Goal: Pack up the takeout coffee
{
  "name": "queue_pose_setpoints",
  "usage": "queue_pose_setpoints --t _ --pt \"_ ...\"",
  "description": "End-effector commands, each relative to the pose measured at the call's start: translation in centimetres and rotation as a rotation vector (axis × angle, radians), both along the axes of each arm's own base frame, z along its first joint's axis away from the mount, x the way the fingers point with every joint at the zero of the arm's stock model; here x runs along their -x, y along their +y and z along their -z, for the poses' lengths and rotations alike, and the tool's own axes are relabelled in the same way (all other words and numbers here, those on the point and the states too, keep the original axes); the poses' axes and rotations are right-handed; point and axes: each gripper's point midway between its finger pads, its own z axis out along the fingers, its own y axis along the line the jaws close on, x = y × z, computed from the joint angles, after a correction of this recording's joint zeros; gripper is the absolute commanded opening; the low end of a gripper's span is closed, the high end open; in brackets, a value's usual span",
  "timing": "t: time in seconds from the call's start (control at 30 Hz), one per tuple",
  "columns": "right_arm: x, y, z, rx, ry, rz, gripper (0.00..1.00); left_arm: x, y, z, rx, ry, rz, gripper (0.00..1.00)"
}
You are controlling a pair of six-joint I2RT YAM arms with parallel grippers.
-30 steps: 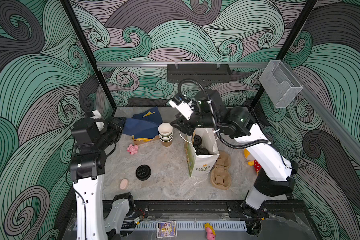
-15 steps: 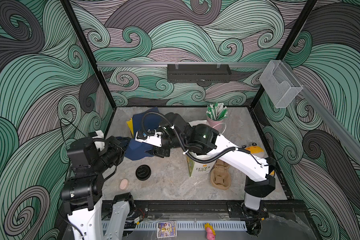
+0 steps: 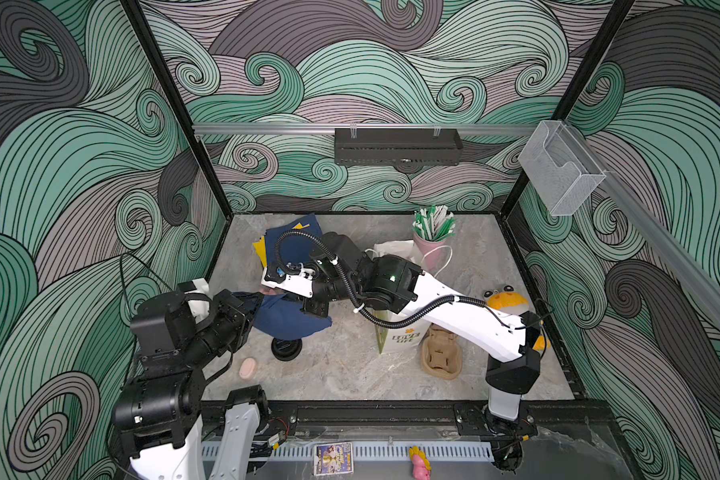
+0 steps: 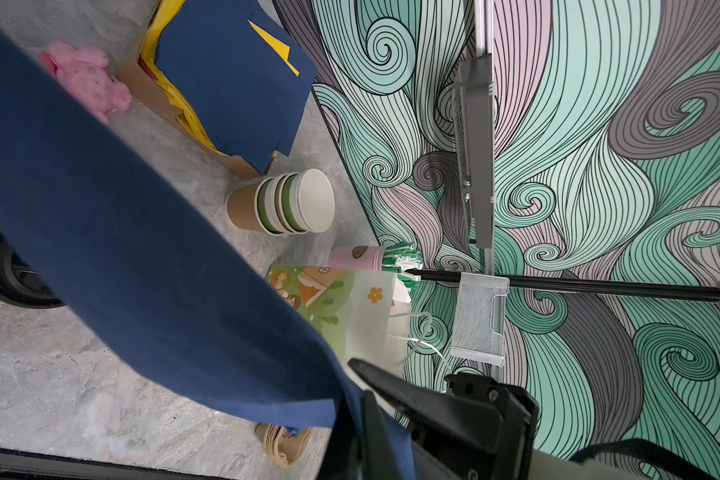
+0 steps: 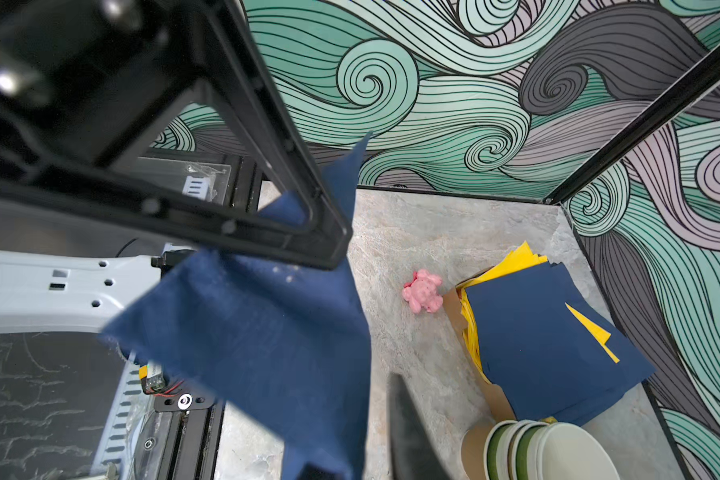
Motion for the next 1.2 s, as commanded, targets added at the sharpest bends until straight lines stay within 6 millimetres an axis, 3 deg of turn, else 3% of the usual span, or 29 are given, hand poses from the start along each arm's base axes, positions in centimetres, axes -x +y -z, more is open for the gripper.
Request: queue_pose_setpoints --t 0.0,0.13,0.23,0.3,0.5,0.67,0.8,0.97,1.17 --pt "1.3 0.5 -0.4 -0.034 0.041 -0.048 0.03 0.6 -0.2 -1.5 0.009 -0.046 -0.002 0.00" --pt "2.0 -0.3 -1.0 -0.059 0.118 -0.029 0.00 -0.1 1.2 -3.4 -0.041 -0.118 -0.080 0.37" --pt "1.8 -1.9 -1.2 -0.055 0.186 0.050 0.00 -0.7 3.3 -5.3 -0.145 -0.210 -0.171 0.54" --pt "1.1 -3.4 -1.4 -0.050 0.260 0.148 0.00 -1.1 4.2 -6.4 -0.238 -0.251 -0.192 0.59" --pt "-2.0 -10.7 -1.5 -0.004 0.530 0.469 0.00 -2.7 4.5 -8.3 -0.468 -0.334 -0.106 0.63" --pt "-3.5 -14.7 -3.8 -0.071 0.646 0.563 0.00 -5.0 0.2 -7.9 -0.342 -0.455 0.148 0.62" --pt "-3.2 -15.8 -6.1 -0.102 0.718 0.492 0.00 -4.3 -2.7 -8.0 -0.298 -0.579 0.328 0.61" --pt "-3.4 -17.2 -6.6 -0.053 0.758 0.469 0.00 -2.8 -5.0 -8.1 -0.259 -0.637 0.497 0.61" --pt "-2.2 -14.6 -9.1 -0.142 0.901 0.321 0.00 -2.0 -6.8 -5.9 -0.115 -0.628 0.575 0.68"
